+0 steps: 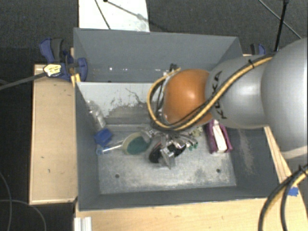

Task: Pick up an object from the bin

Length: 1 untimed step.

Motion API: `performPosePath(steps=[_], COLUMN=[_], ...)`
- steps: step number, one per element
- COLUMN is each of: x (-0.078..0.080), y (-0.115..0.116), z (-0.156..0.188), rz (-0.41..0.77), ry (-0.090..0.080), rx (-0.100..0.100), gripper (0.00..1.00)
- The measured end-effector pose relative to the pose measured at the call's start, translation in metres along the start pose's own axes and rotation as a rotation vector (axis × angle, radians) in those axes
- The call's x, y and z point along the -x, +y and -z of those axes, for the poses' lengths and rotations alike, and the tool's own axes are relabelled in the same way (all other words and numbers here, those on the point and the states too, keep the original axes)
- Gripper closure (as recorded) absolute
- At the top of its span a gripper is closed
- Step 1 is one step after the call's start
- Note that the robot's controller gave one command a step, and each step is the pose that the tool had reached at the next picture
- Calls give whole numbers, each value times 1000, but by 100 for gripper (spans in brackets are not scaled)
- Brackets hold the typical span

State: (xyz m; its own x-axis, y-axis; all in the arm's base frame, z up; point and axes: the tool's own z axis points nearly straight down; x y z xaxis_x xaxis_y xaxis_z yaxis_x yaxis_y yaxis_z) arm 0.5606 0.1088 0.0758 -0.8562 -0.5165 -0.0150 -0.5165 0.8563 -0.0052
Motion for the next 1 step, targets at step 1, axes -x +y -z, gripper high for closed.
performPosePath(steps=[1], x=[4], y=[2], z=[3], rz=[-4], ry=[-10], rx=[2], gripper=[100])
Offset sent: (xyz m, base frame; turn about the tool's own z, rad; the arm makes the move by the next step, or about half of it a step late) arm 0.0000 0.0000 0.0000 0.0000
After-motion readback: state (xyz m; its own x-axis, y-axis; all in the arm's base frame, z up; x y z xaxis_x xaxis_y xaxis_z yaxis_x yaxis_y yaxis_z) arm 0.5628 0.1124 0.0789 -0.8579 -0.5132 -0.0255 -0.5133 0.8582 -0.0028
